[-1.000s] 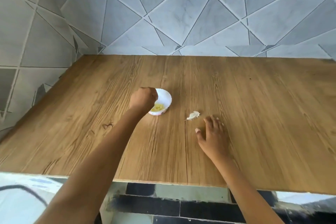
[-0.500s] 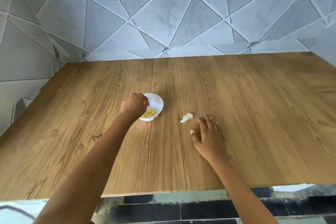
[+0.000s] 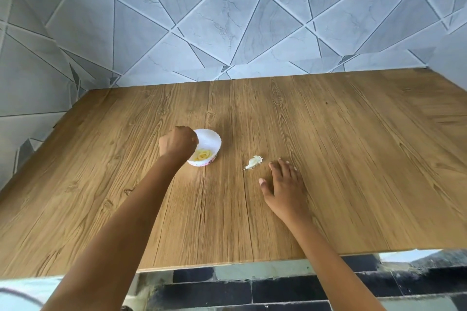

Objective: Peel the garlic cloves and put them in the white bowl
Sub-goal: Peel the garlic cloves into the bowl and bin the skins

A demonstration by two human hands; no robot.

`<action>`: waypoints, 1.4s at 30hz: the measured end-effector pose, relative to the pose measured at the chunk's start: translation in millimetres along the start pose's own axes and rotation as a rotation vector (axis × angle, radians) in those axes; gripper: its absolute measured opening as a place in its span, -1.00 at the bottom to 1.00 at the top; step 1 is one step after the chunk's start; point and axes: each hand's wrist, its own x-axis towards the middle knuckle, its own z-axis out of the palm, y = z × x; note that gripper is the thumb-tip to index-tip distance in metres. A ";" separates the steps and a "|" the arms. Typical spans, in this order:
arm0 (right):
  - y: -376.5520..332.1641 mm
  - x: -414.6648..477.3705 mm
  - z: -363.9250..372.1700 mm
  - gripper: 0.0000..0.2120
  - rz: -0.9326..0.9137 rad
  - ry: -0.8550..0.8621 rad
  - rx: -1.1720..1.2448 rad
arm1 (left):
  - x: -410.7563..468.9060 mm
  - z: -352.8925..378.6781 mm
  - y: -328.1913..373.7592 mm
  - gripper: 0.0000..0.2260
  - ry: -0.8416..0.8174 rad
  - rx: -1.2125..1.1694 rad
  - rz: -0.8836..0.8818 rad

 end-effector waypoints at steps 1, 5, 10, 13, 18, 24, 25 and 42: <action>-0.1 0.1 -0.1 -0.46 -0.001 0.000 0.001 | -1.9 -2.2 1.6 -0.87 0.018 0.006 0.008; 0.0 0.1 -0.9 -0.46 -0.006 -0.002 0.005 | -7.6 -4.8 5.4 -0.89 0.056 0.035 0.075; 0.4 -0.2 0.1 -0.46 -0.016 0.019 0.012 | -3.1 0.1 4.9 -0.75 0.016 0.016 0.071; 0.9 -0.1 0.9 -0.46 -0.010 0.017 0.009 | -7.4 -5.7 13.8 -0.73 0.110 -0.110 0.043; 1.8 0.9 1.2 -0.45 -0.007 0.013 -0.004 | -37.6 10.7 67.0 -0.85 0.058 -0.367 0.260; 7.2 2.2 6.4 -0.55 -0.029 0.108 0.211 | -43.0 59.6 96.5 -0.76 -0.063 -0.368 0.353; 8.0 2.1 5.6 -0.59 -0.033 0.151 0.293 | -42.2 63.1 96.2 -0.78 -0.056 -0.399 0.348; -17.5 30.9 -19.7 -0.79 0.355 -0.108 1.463 | -53.6 53.7 85.6 -0.92 -0.192 -1.031 0.094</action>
